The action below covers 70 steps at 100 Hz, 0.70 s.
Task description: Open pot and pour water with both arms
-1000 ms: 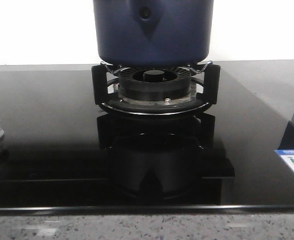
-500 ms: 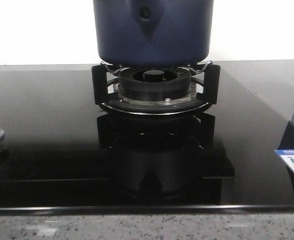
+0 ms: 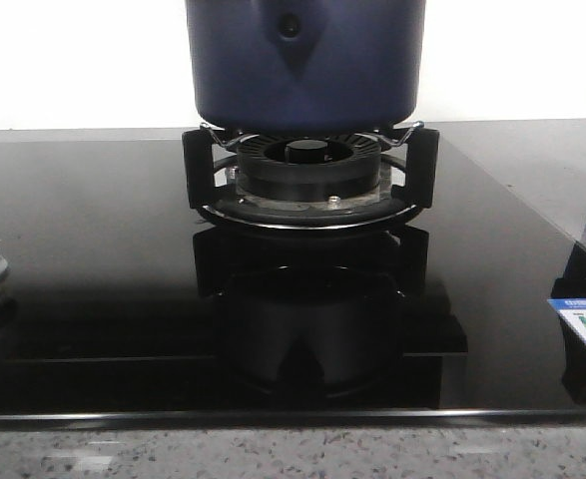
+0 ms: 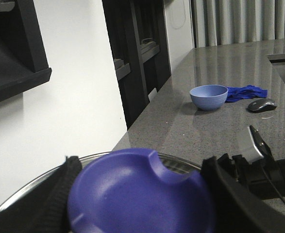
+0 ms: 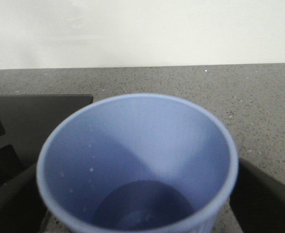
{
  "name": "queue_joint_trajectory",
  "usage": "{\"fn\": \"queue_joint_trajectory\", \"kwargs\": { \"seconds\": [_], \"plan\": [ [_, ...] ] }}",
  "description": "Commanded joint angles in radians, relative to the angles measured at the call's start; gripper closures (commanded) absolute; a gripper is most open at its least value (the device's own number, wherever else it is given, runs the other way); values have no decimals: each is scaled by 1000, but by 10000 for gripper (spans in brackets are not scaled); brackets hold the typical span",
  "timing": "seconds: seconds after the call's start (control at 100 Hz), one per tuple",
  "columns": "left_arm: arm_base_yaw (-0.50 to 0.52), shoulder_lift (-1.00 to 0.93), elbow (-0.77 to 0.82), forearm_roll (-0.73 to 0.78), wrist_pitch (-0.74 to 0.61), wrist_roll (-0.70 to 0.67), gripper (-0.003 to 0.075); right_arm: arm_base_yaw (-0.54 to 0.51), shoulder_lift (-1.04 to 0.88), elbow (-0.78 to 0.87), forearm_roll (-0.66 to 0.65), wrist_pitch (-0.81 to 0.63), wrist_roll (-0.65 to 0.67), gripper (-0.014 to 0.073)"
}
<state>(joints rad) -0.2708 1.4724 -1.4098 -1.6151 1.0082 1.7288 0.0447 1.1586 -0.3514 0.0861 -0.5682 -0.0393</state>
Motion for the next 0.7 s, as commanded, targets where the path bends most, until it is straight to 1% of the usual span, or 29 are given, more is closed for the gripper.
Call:
{"fn": "queue_joint_trajectory", "kwargs": {
  "seconds": [0.0,0.25,0.32,0.39,0.51,0.58,0.69],
  "plan": [
    [2,-45,-39,-92,16,-7,460,-8,22,-27,-1,-135,-3,-64],
    [2,-45,-39,-92,16,-7,460,-8,98,-27,-1,-164,-3,-62],
    [2,-45,-39,-92,16,-7,460,-8,101,-27,-1,-164,-3,-46],
    [2,-45,-39,-92,16,-7,460,-8,101,-27,-1,-164,-1,9],
    [2,-45,-39,-92,17,-7,460,-8,101,-27,-1,-166,-1,158],
    [2,-45,-39,-92,18,-7,460,-8,101,-27,-1,-166,-1,228],
    [2,-45,-39,-92,18,-18,460,-8,91,-27,-1,-178,-1,301]
  ]
}}
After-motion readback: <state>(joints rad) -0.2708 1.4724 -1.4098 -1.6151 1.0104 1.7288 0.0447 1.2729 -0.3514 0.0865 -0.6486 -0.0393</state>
